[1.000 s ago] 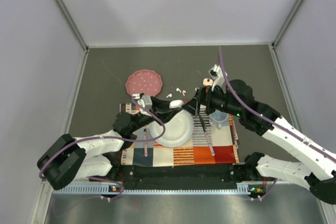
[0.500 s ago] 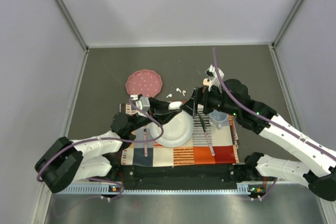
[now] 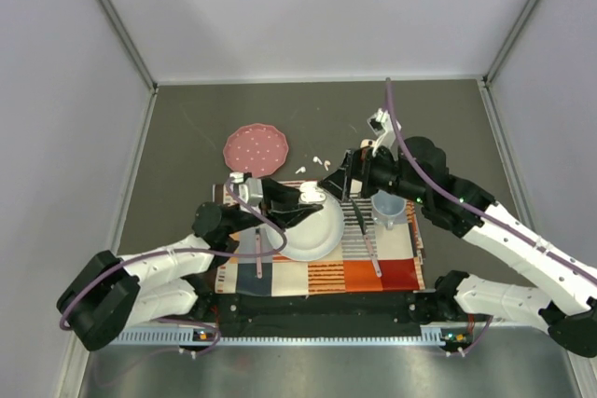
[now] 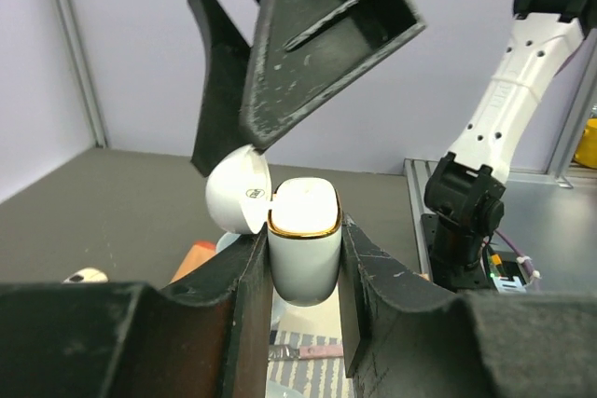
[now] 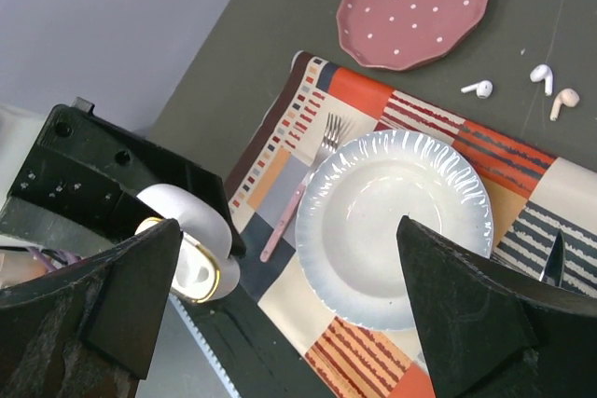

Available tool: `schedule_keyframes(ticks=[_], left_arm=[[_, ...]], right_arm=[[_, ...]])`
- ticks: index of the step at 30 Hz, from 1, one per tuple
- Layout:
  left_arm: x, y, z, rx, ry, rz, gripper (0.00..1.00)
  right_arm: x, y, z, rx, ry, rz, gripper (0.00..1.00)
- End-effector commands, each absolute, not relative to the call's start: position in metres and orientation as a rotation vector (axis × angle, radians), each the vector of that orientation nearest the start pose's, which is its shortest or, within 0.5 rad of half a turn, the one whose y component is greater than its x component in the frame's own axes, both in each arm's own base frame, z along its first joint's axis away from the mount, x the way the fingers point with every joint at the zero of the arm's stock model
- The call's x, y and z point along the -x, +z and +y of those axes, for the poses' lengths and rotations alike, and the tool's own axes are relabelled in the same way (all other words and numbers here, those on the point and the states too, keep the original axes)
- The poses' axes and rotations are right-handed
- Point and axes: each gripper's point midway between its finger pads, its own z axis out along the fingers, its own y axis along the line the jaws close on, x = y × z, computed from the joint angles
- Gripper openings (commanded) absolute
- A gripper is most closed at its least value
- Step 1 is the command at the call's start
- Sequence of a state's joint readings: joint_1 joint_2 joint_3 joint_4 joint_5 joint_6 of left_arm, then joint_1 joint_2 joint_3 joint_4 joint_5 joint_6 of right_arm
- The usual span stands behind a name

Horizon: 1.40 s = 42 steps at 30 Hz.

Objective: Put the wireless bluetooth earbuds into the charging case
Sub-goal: Open the charging case, then pick up the right earbud from the center of the board.

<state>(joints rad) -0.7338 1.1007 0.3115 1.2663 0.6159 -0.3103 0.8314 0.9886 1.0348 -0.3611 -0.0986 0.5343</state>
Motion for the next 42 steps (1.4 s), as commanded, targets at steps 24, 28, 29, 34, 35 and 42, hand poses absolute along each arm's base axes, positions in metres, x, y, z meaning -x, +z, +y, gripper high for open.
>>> schedule_keyframes(ticks=[24,28,29,34,35,42], left_arm=[[-0.154,0.325,-0.263,-0.777,-1.015,0.796,0.00],[-0.154,0.327,-0.255,-0.750,-0.985,0.795,0.00],[-0.152,0.331,-0.252,-0.740,-0.978,0.782,0.00],[-0.155,0.337,-0.241,-0.682,-0.947,0.788,0.00],[-0.156,0.338,-0.239,-0.671,-0.940,0.790,0.00],[-0.163,0.339,-0.226,-0.620,-0.876,0.826,0.00]], right_arm=[[-0.222,0.374,0.244,0.358,0.872,1.699,0.99],[-0.259,0.338,0.216,0.304,0.672,1.802,0.98],[-0.273,0.330,0.203,0.259,0.614,1.825,0.98],[-0.305,0.287,0.188,0.301,0.508,1.953,0.98],[-0.312,0.276,0.189,0.319,0.480,1.980,0.99],[-0.330,0.229,0.211,0.384,0.505,2.119,0.98]])
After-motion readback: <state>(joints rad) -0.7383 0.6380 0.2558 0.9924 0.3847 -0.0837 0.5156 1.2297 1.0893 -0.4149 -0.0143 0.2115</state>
